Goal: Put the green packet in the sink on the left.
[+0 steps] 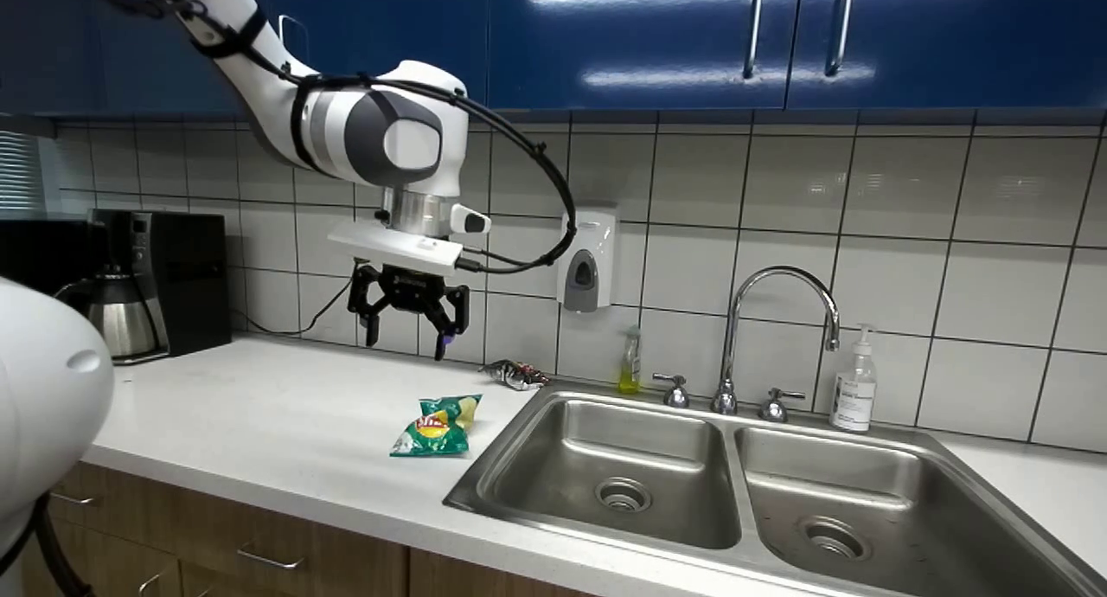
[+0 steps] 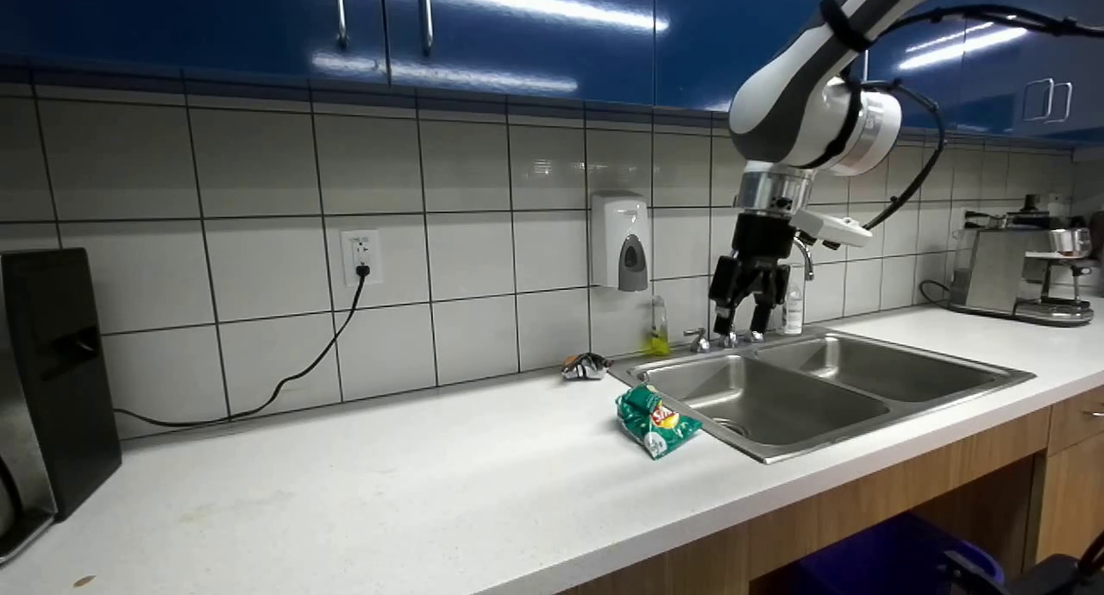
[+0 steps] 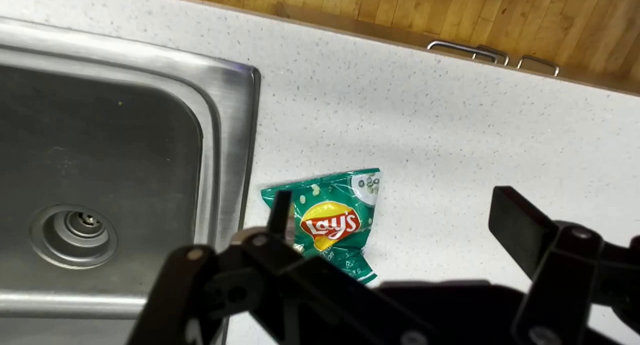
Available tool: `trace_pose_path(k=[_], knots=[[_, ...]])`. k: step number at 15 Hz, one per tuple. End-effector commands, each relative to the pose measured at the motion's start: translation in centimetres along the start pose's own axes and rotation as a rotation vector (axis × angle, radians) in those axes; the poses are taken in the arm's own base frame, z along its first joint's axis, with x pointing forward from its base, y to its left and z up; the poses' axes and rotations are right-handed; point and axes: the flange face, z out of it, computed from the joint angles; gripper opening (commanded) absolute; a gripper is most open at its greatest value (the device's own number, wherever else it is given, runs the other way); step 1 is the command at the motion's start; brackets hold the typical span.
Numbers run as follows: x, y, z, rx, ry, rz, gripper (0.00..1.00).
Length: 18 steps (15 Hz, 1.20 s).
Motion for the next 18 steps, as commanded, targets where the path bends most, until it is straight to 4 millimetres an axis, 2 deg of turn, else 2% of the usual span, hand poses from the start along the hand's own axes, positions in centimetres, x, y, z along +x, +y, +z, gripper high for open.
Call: trace_pose_path(k=[1, 6, 9, 18], knots=[[2.0, -1.1, 3.5, -0.018, 0.023, -0.004, 1.0], [4.3, -2.9, 8.2, -0.047, 0.04, -0.037, 1.0], [5.8, -3.1, 10.4, -0.068, 0.056, -0.05, 1.0], [10.3, -2.4, 14.8, -0.107, 0.087, -0.053, 1.0]])
